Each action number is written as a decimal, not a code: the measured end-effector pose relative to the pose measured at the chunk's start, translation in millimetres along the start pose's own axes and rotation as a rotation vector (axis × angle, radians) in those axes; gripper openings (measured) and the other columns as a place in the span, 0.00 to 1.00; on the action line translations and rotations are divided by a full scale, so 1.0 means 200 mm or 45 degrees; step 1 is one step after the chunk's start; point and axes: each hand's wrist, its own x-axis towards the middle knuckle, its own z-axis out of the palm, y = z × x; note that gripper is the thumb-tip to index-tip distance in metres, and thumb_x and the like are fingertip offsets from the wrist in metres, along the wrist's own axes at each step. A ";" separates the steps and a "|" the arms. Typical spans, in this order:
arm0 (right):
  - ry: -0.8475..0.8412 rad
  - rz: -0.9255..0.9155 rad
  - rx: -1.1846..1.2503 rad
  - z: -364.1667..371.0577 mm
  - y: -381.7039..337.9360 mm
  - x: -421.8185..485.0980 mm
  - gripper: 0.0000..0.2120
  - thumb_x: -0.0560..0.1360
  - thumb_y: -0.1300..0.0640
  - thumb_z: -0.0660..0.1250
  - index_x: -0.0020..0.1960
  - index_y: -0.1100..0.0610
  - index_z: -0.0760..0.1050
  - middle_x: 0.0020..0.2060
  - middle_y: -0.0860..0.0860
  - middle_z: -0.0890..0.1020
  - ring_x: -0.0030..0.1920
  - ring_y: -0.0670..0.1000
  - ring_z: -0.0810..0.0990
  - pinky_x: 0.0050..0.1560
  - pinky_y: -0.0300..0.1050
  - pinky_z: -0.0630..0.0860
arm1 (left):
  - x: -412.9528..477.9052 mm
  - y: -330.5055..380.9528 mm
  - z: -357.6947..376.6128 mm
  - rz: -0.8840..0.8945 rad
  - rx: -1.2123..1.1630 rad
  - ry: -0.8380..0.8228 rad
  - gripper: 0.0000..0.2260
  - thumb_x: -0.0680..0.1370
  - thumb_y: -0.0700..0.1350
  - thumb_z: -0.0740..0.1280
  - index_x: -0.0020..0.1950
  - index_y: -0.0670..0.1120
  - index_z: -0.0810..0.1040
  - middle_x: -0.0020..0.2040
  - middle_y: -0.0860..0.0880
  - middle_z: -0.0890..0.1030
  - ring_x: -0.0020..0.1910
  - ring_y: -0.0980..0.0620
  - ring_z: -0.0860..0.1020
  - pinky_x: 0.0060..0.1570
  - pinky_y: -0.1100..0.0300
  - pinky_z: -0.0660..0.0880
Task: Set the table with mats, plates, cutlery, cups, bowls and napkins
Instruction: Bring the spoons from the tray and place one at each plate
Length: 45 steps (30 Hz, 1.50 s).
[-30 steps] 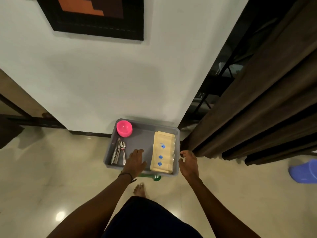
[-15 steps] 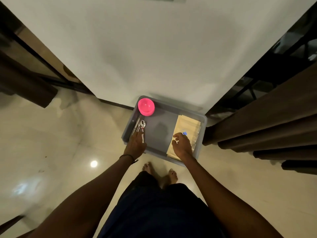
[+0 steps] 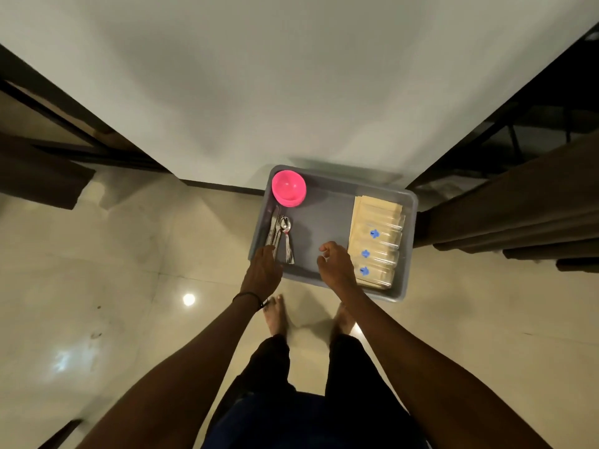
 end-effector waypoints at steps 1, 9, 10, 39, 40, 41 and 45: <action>0.004 0.015 0.016 0.04 -0.02 0.01 0.13 0.75 0.61 0.65 0.59 0.57 0.76 0.56 0.56 0.80 0.56 0.55 0.79 0.54 0.44 0.73 | 0.03 -0.03 -0.01 -0.005 -0.015 -0.009 0.17 0.76 0.35 0.65 0.65 0.35 0.71 0.64 0.36 0.72 0.61 0.34 0.71 0.58 0.45 0.70; 0.021 0.034 0.057 0.33 -0.06 0.18 0.12 0.77 0.60 0.65 0.60 0.58 0.76 0.56 0.56 0.81 0.56 0.56 0.80 0.57 0.49 0.77 | 0.25 -0.18 0.09 0.055 0.014 -0.052 0.21 0.73 0.32 0.63 0.67 0.37 0.69 0.64 0.36 0.72 0.62 0.36 0.71 0.59 0.49 0.69; 0.024 0.017 0.062 0.35 -0.05 0.22 0.12 0.77 0.60 0.65 0.60 0.58 0.76 0.55 0.56 0.81 0.56 0.56 0.80 0.56 0.48 0.77 | 0.29 -0.20 0.11 0.088 0.011 -0.047 0.22 0.73 0.31 0.62 0.68 0.36 0.69 0.64 0.36 0.73 0.62 0.37 0.71 0.60 0.49 0.70; 0.227 -0.005 -0.189 0.96 0.11 0.76 0.11 0.82 0.54 0.61 0.59 0.57 0.78 0.54 0.54 0.83 0.53 0.53 0.82 0.53 0.46 0.78 | 0.92 -0.50 0.68 -0.069 0.596 0.206 0.15 0.84 0.49 0.55 0.62 0.39 0.71 0.60 0.40 0.73 0.51 0.43 0.81 0.43 0.51 0.78; 0.223 0.004 -0.170 0.96 0.10 0.76 0.10 0.82 0.54 0.61 0.58 0.56 0.78 0.53 0.54 0.83 0.53 0.54 0.82 0.53 0.46 0.79 | 0.93 -0.51 0.69 -0.065 0.561 0.229 0.16 0.84 0.51 0.55 0.62 0.40 0.70 0.59 0.40 0.73 0.50 0.42 0.81 0.42 0.49 0.78; 0.219 0.011 -0.159 0.96 0.10 0.77 0.11 0.82 0.54 0.62 0.58 0.56 0.79 0.53 0.54 0.83 0.53 0.54 0.82 0.52 0.46 0.78 | 0.92 -0.52 0.69 -0.055 0.529 0.259 0.16 0.84 0.52 0.56 0.62 0.40 0.69 0.59 0.40 0.74 0.50 0.41 0.81 0.41 0.49 0.78; 0.171 0.033 -0.154 0.94 0.09 0.78 0.12 0.82 0.54 0.60 0.58 0.58 0.79 0.53 0.55 0.83 0.53 0.55 0.83 0.50 0.45 0.77 | 0.89 -0.56 0.70 0.036 0.533 0.306 0.18 0.83 0.50 0.60 0.66 0.38 0.67 0.64 0.39 0.72 0.48 0.42 0.82 0.38 0.52 0.78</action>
